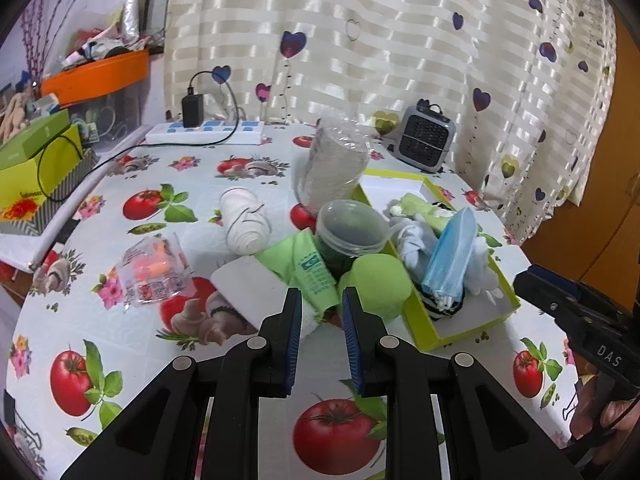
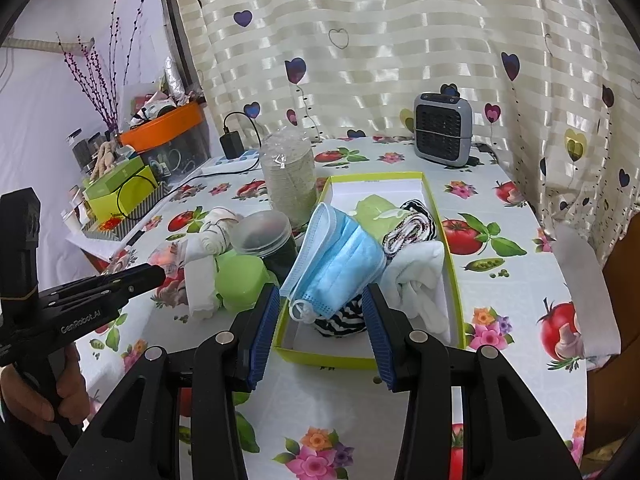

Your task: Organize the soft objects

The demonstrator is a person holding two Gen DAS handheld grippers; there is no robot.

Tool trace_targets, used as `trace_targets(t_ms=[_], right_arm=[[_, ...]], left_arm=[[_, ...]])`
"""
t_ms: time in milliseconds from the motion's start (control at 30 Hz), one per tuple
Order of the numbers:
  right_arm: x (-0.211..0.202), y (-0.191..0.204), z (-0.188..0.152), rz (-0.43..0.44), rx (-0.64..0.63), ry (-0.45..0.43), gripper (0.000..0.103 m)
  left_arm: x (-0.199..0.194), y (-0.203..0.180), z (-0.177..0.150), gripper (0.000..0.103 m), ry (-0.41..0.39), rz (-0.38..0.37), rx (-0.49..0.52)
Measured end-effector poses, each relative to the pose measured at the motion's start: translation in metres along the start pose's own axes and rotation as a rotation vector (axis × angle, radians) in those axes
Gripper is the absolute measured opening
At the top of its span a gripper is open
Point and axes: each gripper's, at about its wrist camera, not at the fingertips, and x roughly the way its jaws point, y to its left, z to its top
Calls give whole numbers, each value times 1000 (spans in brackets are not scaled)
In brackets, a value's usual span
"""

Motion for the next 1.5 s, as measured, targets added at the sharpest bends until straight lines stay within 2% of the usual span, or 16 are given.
trace_targets(t_ms=[400, 500, 567, 867, 1067, 1200, 1500], right_arm=[[6, 11, -3, 32, -25, 11, 44], [8, 13, -3, 36, -27, 13, 44], [9, 13, -3, 38, -27, 17, 44], [16, 16, -4, 45, -32, 28, 44], [22, 19, -1, 50, -41, 34, 44], [24, 22, 2, 53, -49, 31, 44], [31, 41, 11, 70, -90, 25, 44]], left_arm=[[6, 35, -8, 20, 26, 53, -67], [9, 40, -9, 23, 36, 55, -79], [13, 42, -10, 29, 46, 48, -93], [55, 59, -11, 32, 127, 27, -215], [82, 57, -9, 32, 169, 20, -237], [88, 53, -7, 32, 163, 35, -221], [83, 62, -7, 18, 122, 32, -225]])
